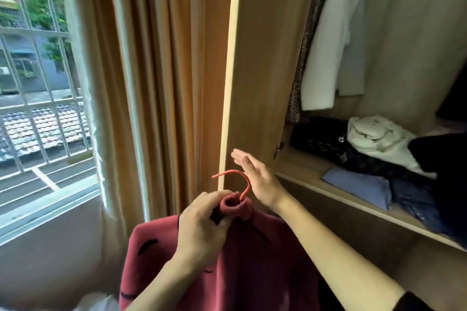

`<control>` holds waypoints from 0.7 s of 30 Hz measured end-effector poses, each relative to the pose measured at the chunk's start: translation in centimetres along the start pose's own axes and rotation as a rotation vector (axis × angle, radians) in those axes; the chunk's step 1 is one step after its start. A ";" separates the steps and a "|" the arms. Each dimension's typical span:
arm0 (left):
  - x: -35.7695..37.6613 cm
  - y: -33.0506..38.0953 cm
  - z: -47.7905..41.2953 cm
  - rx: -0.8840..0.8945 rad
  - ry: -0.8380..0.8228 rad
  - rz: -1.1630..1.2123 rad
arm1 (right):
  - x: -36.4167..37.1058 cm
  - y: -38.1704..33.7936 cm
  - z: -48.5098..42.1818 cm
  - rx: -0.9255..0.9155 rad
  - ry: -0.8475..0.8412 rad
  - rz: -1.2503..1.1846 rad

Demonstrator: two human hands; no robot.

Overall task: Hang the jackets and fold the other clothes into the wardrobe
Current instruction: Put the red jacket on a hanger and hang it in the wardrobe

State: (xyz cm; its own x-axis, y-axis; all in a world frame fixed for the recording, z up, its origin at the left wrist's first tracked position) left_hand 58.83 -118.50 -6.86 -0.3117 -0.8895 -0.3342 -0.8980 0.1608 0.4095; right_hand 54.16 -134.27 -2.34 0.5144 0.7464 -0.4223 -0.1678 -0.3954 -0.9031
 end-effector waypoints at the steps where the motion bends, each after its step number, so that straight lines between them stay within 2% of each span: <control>1: -0.1 -0.3 -0.1 0.002 0.000 -0.014 | 0.0 0.0 -0.2 -0.015 -0.003 0.009; 7: -0.3 -0.4 -0.8 0.020 -0.004 -0.050 | -1.7 0.6 0.0 -0.093 0.140 -0.032; 10: 0.1 -0.5 -1.1 0.021 0.005 -0.042 | -2.1 0.6 0.2 -0.079 0.138 -0.066; 14: 0.6 0.0 -1.4 0.030 0.004 -0.031 | -2.6 0.7 1.1 -0.049 0.114 -0.031; 21: 4.1 1.6 -2.7 0.017 -0.003 0.118 | -6.7 2.9 6.0 0.008 0.223 0.160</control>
State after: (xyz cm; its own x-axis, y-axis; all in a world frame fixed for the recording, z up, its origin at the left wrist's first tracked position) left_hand 56.94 -123.03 -5.23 -0.4165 -0.8626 -0.2873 -0.8603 0.2717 0.4313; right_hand 45.15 -137.18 -2.63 0.6534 0.5379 -0.5326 -0.2678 -0.4939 -0.8273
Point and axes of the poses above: each hand's wrist, its own z-axis away from the middle knuckle, its own x-axis out of the palm, y = z × x, the point moved 4 cm from there along -z, towards the middle knuckle, and after that the axes turned 14 degrees about x, right-handed, at the moved point
